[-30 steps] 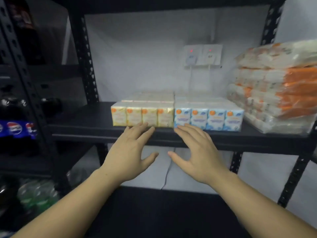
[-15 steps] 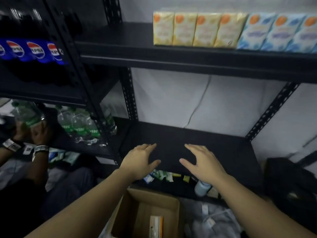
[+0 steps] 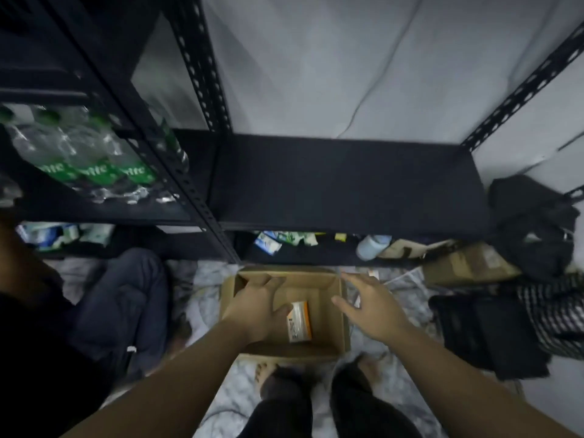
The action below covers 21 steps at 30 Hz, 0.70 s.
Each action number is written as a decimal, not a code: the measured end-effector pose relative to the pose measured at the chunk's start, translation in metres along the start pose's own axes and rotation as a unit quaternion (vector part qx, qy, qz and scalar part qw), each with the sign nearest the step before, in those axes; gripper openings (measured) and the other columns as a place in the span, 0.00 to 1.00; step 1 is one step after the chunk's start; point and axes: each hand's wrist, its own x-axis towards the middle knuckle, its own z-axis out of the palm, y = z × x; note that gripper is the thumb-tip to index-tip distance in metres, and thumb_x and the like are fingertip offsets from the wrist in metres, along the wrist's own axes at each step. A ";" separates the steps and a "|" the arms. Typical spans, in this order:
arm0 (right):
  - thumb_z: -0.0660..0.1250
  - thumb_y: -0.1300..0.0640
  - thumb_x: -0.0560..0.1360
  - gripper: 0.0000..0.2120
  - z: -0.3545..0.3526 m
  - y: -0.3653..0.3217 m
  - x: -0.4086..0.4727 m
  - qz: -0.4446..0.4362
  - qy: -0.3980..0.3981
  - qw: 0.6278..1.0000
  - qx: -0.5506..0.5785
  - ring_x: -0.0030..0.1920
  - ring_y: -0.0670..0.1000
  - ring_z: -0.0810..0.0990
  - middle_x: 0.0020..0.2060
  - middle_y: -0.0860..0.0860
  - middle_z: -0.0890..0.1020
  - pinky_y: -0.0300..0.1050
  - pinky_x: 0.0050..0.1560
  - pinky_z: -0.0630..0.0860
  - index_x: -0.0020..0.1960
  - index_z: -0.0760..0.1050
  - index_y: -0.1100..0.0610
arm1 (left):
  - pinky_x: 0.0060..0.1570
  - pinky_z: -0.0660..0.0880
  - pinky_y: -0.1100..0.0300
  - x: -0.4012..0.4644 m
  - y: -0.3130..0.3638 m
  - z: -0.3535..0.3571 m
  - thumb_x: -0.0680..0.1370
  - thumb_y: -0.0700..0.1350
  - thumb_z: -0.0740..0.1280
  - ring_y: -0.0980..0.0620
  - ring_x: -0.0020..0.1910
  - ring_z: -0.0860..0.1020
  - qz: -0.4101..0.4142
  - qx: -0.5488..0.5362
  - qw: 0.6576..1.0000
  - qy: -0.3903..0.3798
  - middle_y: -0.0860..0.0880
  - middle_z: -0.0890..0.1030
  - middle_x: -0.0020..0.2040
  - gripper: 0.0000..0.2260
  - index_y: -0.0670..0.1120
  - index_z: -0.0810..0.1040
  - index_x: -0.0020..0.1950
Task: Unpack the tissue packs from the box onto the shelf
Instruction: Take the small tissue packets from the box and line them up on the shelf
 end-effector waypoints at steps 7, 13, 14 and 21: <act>0.71 0.42 0.78 0.29 0.116 0.066 0.031 0.071 -0.028 0.997 0.006 0.69 0.54 0.75 0.68 0.53 0.79 0.50 0.69 0.73 0.75 0.73 0.53 | 0.65 0.72 0.52 0.038 -0.051 0.112 0.80 0.60 0.66 0.46 0.70 0.71 -0.022 -0.056 0.997 -0.046 0.49 0.73 0.70 0.28 0.53 0.68 0.78; 0.71 0.41 0.77 0.31 0.210 0.142 0.088 0.099 0.025 0.995 -0.020 0.70 0.58 0.74 0.70 0.57 0.76 0.55 0.69 0.72 0.75 0.72 0.54 | 0.61 0.71 0.54 0.109 -0.099 0.230 0.80 0.61 0.65 0.44 0.67 0.74 -0.044 -0.076 0.993 -0.084 0.48 0.73 0.69 0.25 0.57 0.67 0.76; 0.70 0.41 0.78 0.32 0.222 0.155 0.100 0.099 0.041 0.994 -0.028 0.72 0.59 0.72 0.73 0.57 0.74 0.57 0.70 0.71 0.77 0.70 0.54 | 0.62 0.71 0.53 0.121 -0.106 0.249 0.81 0.61 0.64 0.44 0.69 0.73 -0.050 -0.076 0.992 -0.089 0.47 0.73 0.71 0.25 0.57 0.66 0.76; 0.67 0.42 0.80 0.45 0.292 0.224 0.156 0.105 0.068 0.992 -0.025 0.81 0.60 0.57 0.84 0.56 0.51 0.59 0.78 0.63 0.85 0.44 0.55 | 0.65 0.73 0.47 0.206 -0.146 0.382 0.80 0.61 0.66 0.44 0.72 0.71 -0.115 -0.074 0.982 -0.128 0.49 0.66 0.78 0.31 0.56 0.62 0.80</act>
